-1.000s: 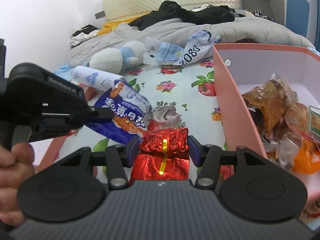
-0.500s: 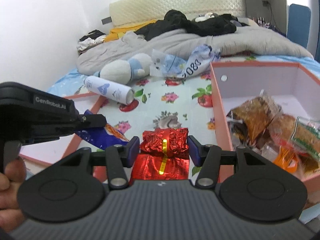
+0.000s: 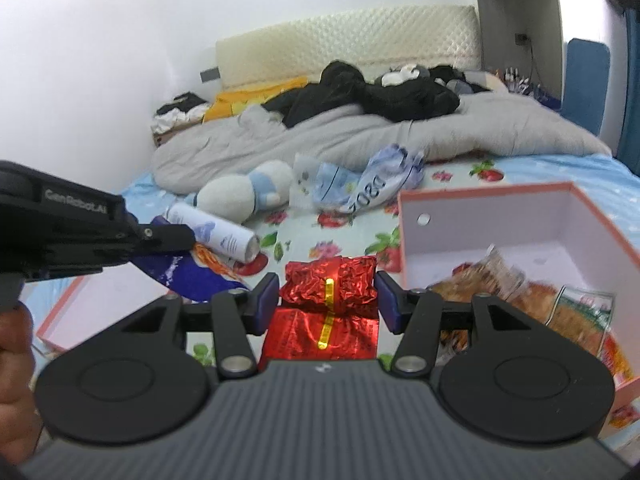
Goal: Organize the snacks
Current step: 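Lift and carry the blue bag and red candy over the deep pink box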
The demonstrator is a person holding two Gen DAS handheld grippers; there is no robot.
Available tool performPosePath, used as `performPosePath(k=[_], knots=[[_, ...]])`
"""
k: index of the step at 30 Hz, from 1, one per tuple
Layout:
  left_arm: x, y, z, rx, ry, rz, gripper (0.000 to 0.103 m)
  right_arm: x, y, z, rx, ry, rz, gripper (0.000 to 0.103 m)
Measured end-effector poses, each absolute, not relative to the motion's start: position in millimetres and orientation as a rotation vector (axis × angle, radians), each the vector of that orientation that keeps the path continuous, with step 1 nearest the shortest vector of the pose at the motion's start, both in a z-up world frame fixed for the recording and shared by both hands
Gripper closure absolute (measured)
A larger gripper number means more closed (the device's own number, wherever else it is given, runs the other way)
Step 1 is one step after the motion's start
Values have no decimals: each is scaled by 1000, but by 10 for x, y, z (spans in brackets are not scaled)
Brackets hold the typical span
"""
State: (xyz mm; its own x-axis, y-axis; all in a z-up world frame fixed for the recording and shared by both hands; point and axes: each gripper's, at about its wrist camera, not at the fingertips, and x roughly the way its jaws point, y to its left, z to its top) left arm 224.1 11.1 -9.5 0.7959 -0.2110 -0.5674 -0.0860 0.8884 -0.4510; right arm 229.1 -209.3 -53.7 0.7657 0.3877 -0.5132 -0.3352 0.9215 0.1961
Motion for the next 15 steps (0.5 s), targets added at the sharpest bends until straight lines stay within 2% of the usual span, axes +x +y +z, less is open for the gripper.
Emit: performPosePath(k=[15], knots=[[2243,-542,646,-396,566,-255,103,2191,-2591,20,119,449,338,48]])
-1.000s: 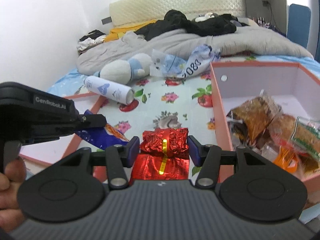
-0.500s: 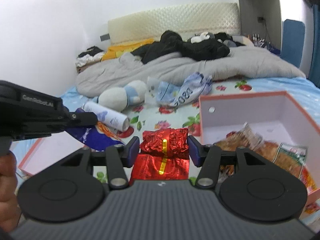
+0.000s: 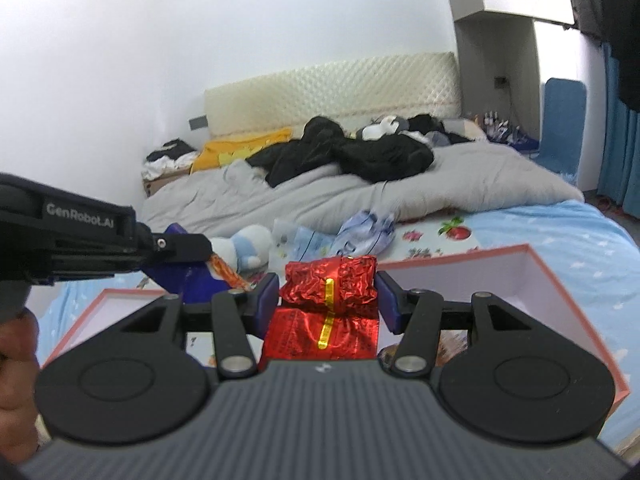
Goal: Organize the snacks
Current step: 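Lift and carry the blue bag and red candy over the deep pink box, then open both grippers to drop the blue bag and red candy into the box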
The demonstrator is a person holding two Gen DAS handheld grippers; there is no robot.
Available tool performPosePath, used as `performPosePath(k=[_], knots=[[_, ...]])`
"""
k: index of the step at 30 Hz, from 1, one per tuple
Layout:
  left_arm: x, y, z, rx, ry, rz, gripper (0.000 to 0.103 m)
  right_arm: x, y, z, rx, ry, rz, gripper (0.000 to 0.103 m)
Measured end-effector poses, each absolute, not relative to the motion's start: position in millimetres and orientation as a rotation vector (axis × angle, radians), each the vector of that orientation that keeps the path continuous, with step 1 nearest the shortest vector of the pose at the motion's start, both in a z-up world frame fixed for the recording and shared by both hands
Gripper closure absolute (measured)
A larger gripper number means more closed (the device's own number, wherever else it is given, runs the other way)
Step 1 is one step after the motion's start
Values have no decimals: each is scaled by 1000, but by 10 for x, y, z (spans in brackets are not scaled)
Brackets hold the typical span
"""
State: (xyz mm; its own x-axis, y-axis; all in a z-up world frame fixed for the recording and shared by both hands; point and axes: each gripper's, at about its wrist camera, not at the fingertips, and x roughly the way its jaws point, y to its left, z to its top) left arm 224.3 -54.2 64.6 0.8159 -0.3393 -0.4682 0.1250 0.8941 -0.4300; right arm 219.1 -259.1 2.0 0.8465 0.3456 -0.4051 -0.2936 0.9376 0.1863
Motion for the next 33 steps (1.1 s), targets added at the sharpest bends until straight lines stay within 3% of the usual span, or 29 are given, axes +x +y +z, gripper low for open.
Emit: performPosePath(k=[11,26,33], knots=[[2483,-1429,547,-298,600,-410,103,2239,-3203,-161,136,449,217,48],[3633,-1993,-349,-186,775,-366,103,2988,-3582,-929,127,569,203,48],[4060,-1880,-885,-179,874,-286,103,3338,-3498,-1347,122,672,213,48]])
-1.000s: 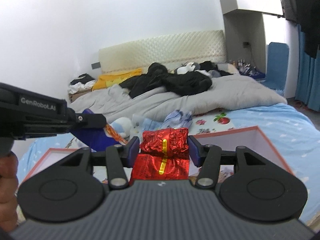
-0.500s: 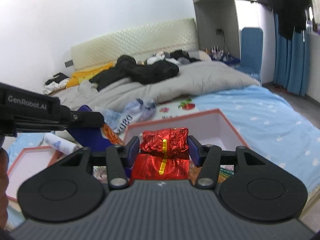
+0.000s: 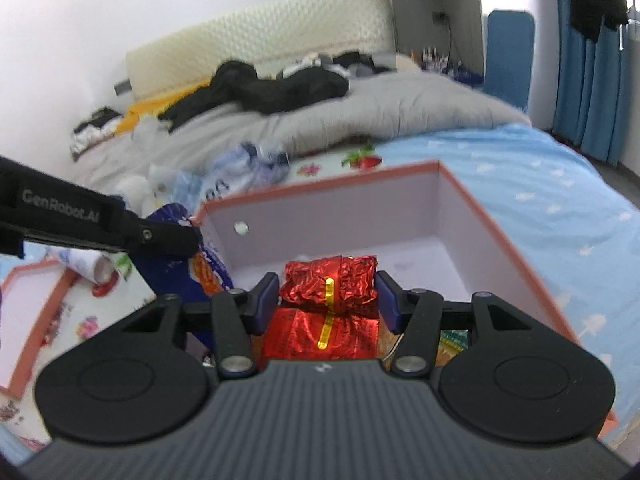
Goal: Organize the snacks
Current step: 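Open both grippers to drop the blue bag and red candy into the box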
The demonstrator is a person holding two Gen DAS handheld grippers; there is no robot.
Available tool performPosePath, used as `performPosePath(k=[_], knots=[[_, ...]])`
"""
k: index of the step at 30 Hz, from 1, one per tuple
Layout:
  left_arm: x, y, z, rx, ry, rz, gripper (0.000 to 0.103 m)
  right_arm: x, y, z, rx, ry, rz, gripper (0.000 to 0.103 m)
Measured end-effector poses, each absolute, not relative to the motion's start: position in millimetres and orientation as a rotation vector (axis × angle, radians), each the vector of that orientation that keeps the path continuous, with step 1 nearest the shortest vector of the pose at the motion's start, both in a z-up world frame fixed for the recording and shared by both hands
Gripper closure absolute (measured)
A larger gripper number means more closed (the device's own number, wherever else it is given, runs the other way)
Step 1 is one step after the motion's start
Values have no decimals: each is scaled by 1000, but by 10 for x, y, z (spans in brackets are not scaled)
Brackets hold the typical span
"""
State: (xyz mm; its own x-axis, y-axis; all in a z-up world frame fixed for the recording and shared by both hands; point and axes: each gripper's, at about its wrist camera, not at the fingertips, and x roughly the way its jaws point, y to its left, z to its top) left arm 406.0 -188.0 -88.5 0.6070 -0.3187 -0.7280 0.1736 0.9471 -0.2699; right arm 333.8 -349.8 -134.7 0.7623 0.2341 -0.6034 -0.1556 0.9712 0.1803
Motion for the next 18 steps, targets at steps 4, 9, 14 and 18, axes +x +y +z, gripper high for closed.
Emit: performPosePath(k=[4,9,14,18], knots=[[4145,-1770,-1097,-203,908,-264,103,3461,-3412,-1476,73,719,210,48],[4156,-1721,-1165,-215,900,-257,102,3464,-3444,-1463,86,714,206,47],[3992,-1719,-1010,-170,870,-278,48,3440,-3542,-1411,112,710,169,25],[3782,-1628,-753,-186,793,-264,40,3336,-3620,-1252,164,671,170,24]])
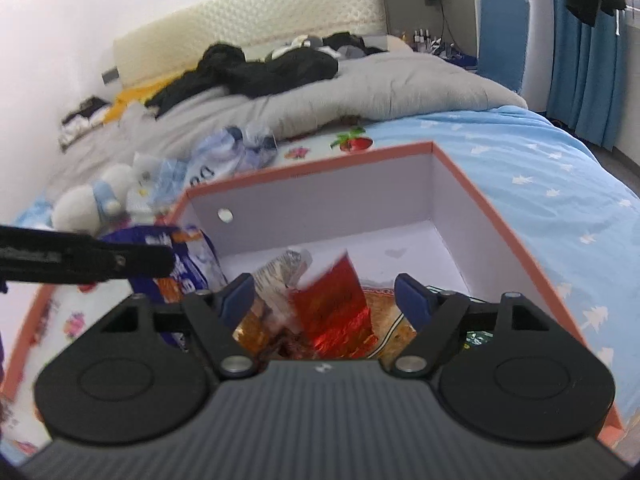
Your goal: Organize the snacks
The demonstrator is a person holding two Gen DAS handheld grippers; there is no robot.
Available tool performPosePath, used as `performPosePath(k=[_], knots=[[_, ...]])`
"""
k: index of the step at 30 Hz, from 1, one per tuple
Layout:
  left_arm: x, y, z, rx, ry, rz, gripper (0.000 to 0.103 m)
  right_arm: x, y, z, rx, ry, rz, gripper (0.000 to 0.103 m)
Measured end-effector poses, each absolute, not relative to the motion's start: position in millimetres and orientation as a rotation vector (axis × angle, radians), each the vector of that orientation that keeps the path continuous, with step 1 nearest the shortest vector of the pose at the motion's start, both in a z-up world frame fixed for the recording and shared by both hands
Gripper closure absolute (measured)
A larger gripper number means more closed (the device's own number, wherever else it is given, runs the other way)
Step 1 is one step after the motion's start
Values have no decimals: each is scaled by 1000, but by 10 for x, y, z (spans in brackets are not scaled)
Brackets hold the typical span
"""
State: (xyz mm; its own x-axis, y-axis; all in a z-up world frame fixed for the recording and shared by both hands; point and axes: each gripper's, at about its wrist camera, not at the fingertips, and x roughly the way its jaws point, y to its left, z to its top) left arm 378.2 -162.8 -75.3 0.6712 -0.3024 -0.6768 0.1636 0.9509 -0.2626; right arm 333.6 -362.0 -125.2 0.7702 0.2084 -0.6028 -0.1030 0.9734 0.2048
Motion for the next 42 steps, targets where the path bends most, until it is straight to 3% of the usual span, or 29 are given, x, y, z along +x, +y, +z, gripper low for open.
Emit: performPosePath(k=[13,21,29,42], knots=[[3008,-1399,410,-178,611,-302,41,2793,-3552,-174,186,464,196,24],[2482,-1280,793,-176,522,-314,41,2357,-3501,240,175,362,221,24],[2043,-1273,767,-185,489,-329,41,1945,-3566,242,198,327,185,25],[1617,-1339,277,-128,537,-296,40,1431,-3608,-147,200,378,130,24]])
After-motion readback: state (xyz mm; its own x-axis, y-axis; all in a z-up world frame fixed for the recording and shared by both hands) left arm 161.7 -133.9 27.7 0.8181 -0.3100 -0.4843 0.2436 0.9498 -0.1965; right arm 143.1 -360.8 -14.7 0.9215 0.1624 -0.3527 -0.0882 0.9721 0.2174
